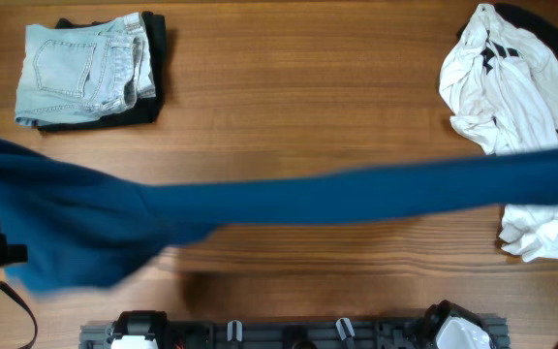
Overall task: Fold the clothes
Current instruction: 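Lift the teal shirt with both grippers and lay it flat, shaking it out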
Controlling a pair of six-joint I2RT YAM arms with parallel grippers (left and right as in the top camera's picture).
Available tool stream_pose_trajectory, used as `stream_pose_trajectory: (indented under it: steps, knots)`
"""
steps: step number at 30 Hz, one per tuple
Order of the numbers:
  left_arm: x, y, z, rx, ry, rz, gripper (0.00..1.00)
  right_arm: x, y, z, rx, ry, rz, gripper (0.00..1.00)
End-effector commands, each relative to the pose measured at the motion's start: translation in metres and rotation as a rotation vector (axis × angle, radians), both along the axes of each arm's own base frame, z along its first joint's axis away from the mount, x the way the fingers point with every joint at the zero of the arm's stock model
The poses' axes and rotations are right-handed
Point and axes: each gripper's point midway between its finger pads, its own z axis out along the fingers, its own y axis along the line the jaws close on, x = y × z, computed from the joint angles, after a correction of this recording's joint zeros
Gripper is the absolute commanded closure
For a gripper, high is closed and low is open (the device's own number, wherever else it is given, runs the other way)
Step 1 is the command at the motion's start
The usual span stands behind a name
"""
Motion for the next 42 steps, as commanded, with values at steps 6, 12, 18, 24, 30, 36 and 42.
stream_pose_trajectory:
  steps: [6, 12, 18, 24, 30, 36, 42]
  knots:
    - [0.053, 0.015, -0.019, 0.044, 0.132, 0.103, 0.96, 0.042, -0.034, -0.038, 0.101, 0.187, -0.057, 0.96]
    - [0.143, 0.010, -0.074, 0.062, 0.364, 0.086, 0.96, 0.115, -0.054, -0.099, 0.203, 0.441, 0.062, 0.96]
    - [0.245, 0.000, -0.157, 0.074, 0.603, 0.040, 0.96, 0.199, -0.081, -0.171, 0.304, 0.641, 0.127, 0.96]
    - [0.332, -0.017, -0.226, 0.057, 0.677, -0.050, 0.96, 0.304, -0.082, -0.252, 0.320, 0.746, 0.223, 0.96]
    - [0.420, -0.026, -0.275, 0.057, 0.583, -0.064, 0.96, 0.419, -0.084, -0.328, 0.264, 0.668, 0.283, 0.96]
    - [0.467, -0.053, -0.328, 0.066, 0.548, -0.112, 0.96, 0.464, -0.067, -0.384, 0.258, 0.665, 0.322, 0.96]
    - [0.461, -0.065, -0.338, 0.082, 0.597, -0.106, 0.96, 0.462, -0.064, -0.387, 0.264, 0.681, 0.325, 0.96]
